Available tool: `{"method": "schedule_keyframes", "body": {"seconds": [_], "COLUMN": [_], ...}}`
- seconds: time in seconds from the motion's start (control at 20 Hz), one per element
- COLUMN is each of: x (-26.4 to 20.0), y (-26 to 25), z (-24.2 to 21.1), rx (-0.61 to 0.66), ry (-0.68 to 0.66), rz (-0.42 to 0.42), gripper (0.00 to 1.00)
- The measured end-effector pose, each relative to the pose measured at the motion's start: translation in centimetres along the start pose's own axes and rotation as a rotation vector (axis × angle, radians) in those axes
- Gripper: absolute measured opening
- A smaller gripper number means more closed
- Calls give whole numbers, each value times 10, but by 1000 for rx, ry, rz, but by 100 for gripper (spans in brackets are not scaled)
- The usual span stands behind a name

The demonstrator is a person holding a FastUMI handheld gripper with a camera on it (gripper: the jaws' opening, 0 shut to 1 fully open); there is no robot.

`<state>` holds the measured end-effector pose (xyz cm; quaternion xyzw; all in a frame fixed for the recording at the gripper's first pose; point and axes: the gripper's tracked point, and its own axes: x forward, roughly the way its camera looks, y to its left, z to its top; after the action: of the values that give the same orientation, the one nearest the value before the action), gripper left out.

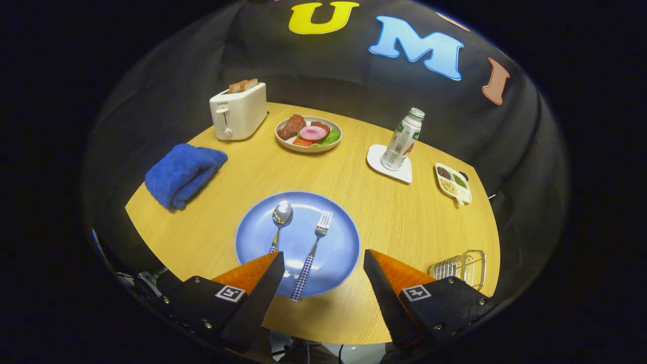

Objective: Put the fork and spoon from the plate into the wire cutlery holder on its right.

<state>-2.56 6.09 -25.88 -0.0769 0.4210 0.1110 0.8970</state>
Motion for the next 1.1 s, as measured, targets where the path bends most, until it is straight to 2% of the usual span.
{"method": "schedule_keyframes", "body": {"seconds": [0.35, 0.45, 0.6, 0.8, 0.85, 0.95, 1.1], "x": [35, 44, 53, 61, 79, 71, 68], "y": [12, 16, 19, 21, 25, 24, 27], "z": [-27, -35, -45, -54, -68, -62, -64], "rx": [-8, -12, 2, 10, 9, 25, -5], "ry": [143, 181, 242, 308, 322, 350, 390], "rz": [34, 52, 64, 65, 77, 82, 114], "gripper": [95, 88, 67, 64, 64, 16, 17]}}
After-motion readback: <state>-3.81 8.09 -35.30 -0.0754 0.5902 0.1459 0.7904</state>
